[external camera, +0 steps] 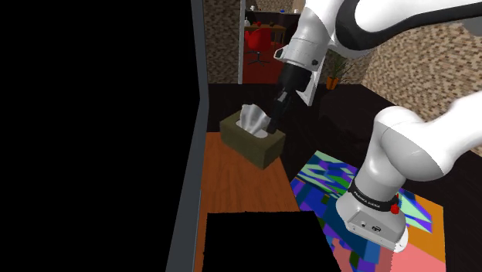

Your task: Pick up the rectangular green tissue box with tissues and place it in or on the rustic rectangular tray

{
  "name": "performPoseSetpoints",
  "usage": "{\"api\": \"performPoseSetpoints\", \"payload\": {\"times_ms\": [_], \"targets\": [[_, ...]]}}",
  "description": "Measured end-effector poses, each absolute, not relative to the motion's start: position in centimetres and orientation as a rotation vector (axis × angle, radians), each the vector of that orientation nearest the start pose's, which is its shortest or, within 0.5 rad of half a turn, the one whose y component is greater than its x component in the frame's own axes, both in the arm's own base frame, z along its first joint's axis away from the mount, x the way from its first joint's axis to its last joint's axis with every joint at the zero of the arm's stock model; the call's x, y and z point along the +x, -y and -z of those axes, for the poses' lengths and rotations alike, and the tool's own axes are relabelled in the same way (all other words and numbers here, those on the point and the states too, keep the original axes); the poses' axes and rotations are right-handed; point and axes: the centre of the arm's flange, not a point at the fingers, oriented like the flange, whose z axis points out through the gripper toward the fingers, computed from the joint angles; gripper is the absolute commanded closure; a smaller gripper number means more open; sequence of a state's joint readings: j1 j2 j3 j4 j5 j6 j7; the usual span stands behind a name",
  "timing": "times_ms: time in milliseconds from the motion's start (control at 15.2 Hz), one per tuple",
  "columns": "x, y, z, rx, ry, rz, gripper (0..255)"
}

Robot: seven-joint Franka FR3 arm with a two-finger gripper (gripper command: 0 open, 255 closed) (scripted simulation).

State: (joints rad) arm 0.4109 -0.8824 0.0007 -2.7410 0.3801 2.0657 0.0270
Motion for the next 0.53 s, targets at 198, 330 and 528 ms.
{"api": "performPoseSetpoints", "payload": {"times_ms": [198, 330, 528], "targets": [[25.1, -16.8, -49.2, -2.730, 0.326, 0.172, 255], [23.5, -18.8, -49.6, -2.730, 0.327, 0.172, 255], [20.8, -21.9, -50.3, -2.730, 0.326, 0.172, 255]]}}
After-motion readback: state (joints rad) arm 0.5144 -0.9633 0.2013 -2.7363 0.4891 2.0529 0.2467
